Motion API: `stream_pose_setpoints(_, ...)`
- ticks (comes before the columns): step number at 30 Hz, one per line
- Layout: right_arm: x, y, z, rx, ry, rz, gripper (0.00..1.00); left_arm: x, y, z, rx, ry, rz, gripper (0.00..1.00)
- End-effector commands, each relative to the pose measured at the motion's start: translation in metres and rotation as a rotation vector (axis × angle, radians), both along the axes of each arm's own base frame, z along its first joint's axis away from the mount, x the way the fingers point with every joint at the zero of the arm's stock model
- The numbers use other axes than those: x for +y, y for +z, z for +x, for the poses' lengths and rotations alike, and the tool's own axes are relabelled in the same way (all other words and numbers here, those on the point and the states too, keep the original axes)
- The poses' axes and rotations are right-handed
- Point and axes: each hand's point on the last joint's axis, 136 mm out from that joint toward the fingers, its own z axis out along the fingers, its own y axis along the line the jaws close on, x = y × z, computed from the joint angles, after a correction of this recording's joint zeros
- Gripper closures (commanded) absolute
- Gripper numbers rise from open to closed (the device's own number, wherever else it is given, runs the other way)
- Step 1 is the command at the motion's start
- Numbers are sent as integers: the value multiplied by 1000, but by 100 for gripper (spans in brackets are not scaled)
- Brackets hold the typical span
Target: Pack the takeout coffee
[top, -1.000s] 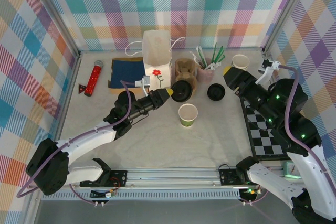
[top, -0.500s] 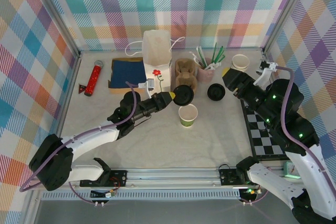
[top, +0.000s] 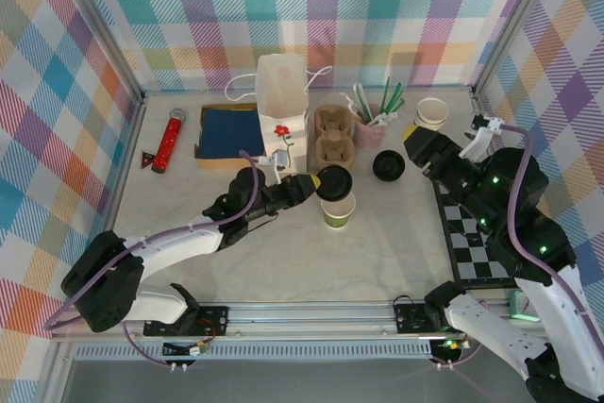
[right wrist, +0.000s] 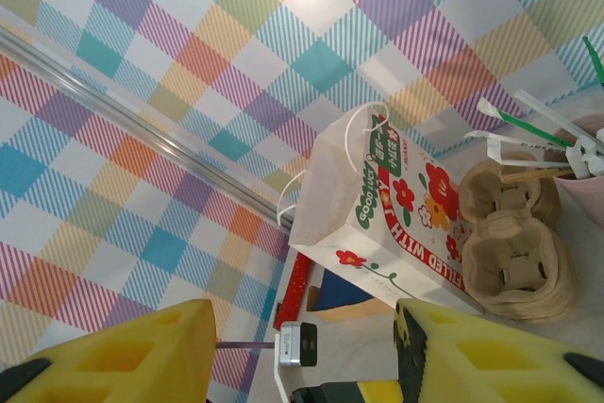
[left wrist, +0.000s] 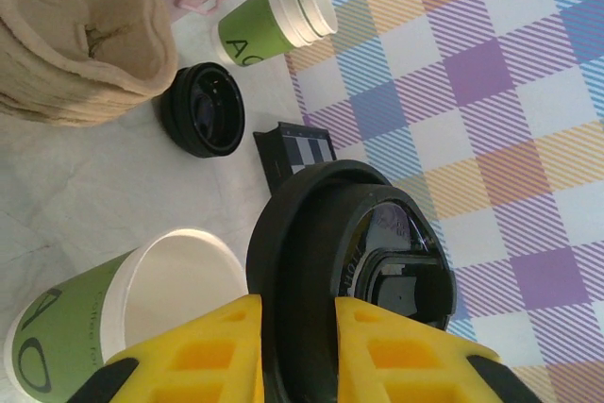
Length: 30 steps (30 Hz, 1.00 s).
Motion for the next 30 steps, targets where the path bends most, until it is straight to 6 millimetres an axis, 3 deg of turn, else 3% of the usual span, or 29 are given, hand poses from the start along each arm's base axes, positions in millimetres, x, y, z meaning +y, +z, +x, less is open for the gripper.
stream_pose_setpoints(1, -4, 0, 0, -15, -16, -16, 47, -6, -1, 1, -17, -4, 27, 79)
stream_pose_setpoints(30, -11, -5, -1, -15, -45, -32, 47, -19, -37, 5, 26, -4, 141, 79)
